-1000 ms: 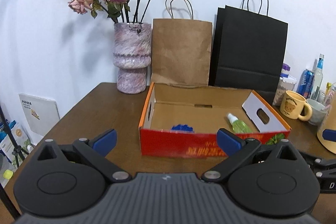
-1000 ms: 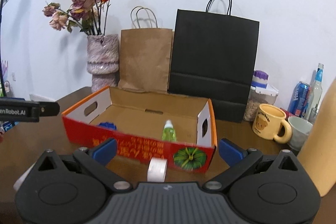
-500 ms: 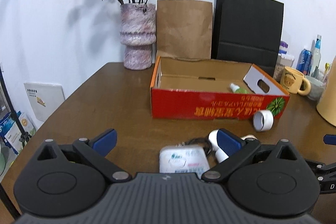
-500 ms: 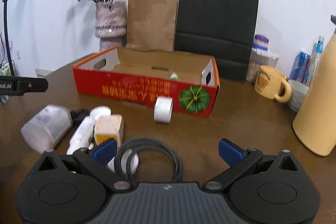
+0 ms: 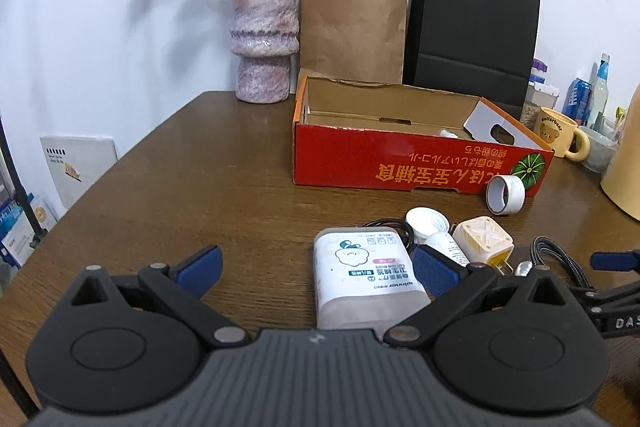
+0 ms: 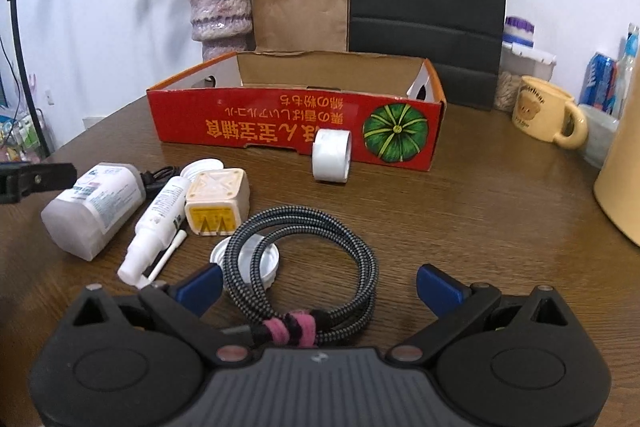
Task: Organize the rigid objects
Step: 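Close the left tool on the white container while the right tool grasps the braided cable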
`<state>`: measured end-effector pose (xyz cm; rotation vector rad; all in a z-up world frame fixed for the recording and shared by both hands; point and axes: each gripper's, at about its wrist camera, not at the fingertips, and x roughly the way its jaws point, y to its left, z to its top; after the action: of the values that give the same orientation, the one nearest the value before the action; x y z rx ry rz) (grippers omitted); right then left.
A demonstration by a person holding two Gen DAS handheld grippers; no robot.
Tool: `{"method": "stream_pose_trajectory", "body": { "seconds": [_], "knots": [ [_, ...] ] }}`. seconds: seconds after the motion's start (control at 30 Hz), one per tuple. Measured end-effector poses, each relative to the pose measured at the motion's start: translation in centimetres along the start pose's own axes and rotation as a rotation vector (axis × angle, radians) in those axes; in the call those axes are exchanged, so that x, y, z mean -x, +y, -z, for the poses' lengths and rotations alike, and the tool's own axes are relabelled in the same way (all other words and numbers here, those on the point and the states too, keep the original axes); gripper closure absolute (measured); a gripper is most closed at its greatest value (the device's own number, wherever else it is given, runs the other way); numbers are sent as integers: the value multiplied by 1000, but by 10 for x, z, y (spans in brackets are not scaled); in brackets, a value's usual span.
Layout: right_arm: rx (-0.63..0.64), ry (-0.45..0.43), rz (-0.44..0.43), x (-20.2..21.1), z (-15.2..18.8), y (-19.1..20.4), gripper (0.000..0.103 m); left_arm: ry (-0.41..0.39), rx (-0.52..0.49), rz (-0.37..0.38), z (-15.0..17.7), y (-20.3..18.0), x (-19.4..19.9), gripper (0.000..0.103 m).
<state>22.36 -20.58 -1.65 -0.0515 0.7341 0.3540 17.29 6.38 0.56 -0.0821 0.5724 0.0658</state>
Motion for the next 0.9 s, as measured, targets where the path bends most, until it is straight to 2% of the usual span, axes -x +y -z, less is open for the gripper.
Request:
{"method": "stream_pose_trajectory", "body": {
  "seconds": [0.1,0.23,0.33,0.4,0.6,0.9],
  "knots": [
    [-18,23,-31,-12,-2,-4,0,3,8,7,1,2,-2,0],
    [20,21,-12,-20,-3,0,1,10,21,14,2,5,-4,0],
    [46,8,-13,-18,-1,5,12,14,26,11,2,6,-5,0],
    [41,-1,-25,-16,-1,4,15,16,29,9,2,6,-6,0],
    [38,-17,-15,-11,1,7,17,10,28,7,3,6,-5,0],
    [63,-92,62,5,5,12,17,0,17,24,5,2,-4,0]
  ]
}}
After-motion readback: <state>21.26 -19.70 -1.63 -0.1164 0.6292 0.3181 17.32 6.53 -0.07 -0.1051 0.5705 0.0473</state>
